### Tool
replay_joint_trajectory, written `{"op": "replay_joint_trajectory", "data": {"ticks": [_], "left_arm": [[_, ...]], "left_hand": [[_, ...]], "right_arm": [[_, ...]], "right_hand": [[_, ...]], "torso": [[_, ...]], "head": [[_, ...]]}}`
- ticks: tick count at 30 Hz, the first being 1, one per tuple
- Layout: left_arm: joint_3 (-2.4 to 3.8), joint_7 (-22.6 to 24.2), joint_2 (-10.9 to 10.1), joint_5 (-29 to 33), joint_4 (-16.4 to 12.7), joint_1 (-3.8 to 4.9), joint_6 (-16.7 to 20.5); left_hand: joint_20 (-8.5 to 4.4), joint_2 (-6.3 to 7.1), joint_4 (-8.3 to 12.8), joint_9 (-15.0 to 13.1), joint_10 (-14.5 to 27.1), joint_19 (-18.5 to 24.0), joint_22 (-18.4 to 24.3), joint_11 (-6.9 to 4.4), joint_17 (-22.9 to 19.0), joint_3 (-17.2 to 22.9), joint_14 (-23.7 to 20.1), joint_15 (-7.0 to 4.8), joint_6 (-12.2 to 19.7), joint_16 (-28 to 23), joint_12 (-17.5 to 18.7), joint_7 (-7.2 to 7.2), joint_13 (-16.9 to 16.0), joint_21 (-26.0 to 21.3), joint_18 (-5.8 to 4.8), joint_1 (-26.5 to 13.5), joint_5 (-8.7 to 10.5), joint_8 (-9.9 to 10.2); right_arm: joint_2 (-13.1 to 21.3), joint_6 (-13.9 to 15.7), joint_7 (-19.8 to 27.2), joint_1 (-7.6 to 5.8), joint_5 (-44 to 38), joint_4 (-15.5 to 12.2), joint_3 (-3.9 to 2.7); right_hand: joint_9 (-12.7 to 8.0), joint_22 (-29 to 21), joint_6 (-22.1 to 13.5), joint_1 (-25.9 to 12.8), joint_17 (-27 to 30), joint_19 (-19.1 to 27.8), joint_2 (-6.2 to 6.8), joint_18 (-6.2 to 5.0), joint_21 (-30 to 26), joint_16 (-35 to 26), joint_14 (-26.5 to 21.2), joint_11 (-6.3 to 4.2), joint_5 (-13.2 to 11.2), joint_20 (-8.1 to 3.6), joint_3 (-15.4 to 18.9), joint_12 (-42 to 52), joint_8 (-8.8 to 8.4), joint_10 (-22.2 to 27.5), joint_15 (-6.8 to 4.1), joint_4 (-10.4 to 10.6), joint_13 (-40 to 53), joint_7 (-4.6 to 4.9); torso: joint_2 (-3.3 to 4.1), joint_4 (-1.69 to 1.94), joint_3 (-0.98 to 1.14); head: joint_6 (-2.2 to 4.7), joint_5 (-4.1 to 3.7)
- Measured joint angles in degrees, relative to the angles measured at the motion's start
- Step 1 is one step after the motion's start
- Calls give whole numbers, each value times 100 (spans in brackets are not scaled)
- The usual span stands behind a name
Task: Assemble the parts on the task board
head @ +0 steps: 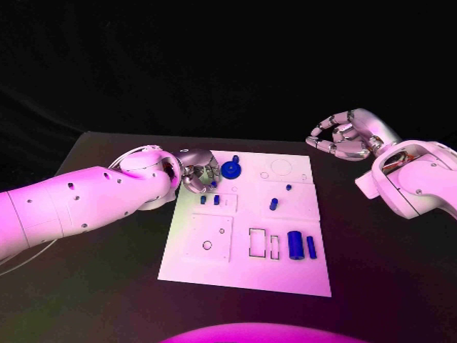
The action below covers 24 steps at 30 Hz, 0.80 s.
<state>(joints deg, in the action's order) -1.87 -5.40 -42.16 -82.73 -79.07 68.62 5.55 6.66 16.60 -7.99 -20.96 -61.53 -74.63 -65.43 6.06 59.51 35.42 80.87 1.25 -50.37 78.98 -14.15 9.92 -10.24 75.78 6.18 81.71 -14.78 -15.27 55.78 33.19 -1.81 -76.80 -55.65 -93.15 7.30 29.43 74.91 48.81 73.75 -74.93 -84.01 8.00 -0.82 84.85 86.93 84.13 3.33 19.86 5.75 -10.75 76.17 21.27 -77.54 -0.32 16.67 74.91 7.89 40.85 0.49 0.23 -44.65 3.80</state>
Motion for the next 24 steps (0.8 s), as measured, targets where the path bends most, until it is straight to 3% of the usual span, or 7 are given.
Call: {"op": "replay_joint_trajectory", "data": {"ticks": [3, 6, 11, 12, 18, 21, 24], "left_arm": [[0, 0, -1, 3, 0, 0, 4], [0, 0, -8, 7, 0, 0, 11], [0, 18, -45, 35, -32, -1, 36], [0, 24, -59, 44, -45, -1, 43], [13, 117, -208, 192, -156, -4, 106], [39, 224, -320, 373, -207, -4, 138], [71, 415, -469, 688, -262, 0, 186]], "left_hand": [[0, 0, 0, 4, 20, 0, 8, 21, -15, 0, 0, 0, 0, 0, 18, 0, 7, -12, 0, 0, 0, 13], [21, 7, 19, 32, 96, 20, 64, 11, -81, -19, -20, 20, 104, -29, 103, -2, 36, -59, 0, -55, 0, 87], [59, 0, 32, 81, 346, 210, 295, 46, -363, -349, -149, 86, 279, -140, 221, -33, 89, -233, 0, -181, 0, 202], [58, 0, 33, 90, 406, 249, 356, 50, -437, -436, -189, 101, 302, -174, 221, -56, 93, -281, 0, -181, 0, 205], [101, 0, -50, 100, 637, 418, 646, 95, -788, -894, -363, 115, 341, -288, 221, -55, 100, -496, 2, -181, 0, 242], [134, -152, -162, 111, 884, 745, 1114, 140, -1405, -1348, -694, 171, 340, -544, 188, -55, 119, -853, 92, -29, 0, 266], [163, -282, -308, 112, 985, 866, 1327, 164, -1686, -1707, -844, 185, 340, -625, 83, -55, 118, -1029, 177, 116, -27, 266]], "right_arm": [[1, -2, 0, 0, 0, 4, 0], [1, -11, -1, 1, 0, 12, 0], [-3, -64, -8, 1, -19, 42, 0], [-4, -84, -10, 1, -32, 49, 0], [-21, -310, -29, 18, -229, 106, 3], [-37, -464, -51, 32, -410, 126, 6], [-55, -652, -86, 54, -672, 142, 8]], "right_hand": [[0, 0, 0, 0, 0, 0, 0, 0, -24, -23, 0, 0, 0, 0, 0, -15, 0, 0, 0, 0, 0, 0], [13, -1, -20, 0, 0, 0, 0, 0, -135, -71, 0, -1, 0, 0, -25, -484, 0, 391, 0, -13, -432, 20], [45, -1, -91, 52, 138, 52, 52, -106, -556, -466, -21, 7, -47, -52, -203, -2611, 0, 1683, -21, -8, -2393, 6], [46, -1, -110, 79, 236, 77, 79, -178, -624, -551, -21, 7, -90, -53, -248, -2995, 0, 1780, -21, -8, -2713, 1], [7, 4, -110, 227, 411, 135, 226, -182, -799, -702, -21, 79, -226, -10, -506, -4370, -66, 1943, -21, -7, -3841, 54], [-87, 4, -35, 413, 418, 167, 413, -182, -868, -732, -18, 139, -415, 22, -743, -5196, -245, 1886, 44, -36, -4543, 131], [-141, 4, 0, 593, 384, 166, 465, -182, -868, -732, -19, 178, -513, 22, -881, -5584, -358, 1847, 44, -73, -4886, 166]], "torso": [[0, -3, 1], [0, -4, 1], [2, -9, -2], [2, -9, -2], [3, -10, -6], [3, -9, -6], [1, -3, -5]], "head": [[1, 1], [1, 2], [4, -6], [4, -9], [5, -23], [5, -34], [5, -41]]}}
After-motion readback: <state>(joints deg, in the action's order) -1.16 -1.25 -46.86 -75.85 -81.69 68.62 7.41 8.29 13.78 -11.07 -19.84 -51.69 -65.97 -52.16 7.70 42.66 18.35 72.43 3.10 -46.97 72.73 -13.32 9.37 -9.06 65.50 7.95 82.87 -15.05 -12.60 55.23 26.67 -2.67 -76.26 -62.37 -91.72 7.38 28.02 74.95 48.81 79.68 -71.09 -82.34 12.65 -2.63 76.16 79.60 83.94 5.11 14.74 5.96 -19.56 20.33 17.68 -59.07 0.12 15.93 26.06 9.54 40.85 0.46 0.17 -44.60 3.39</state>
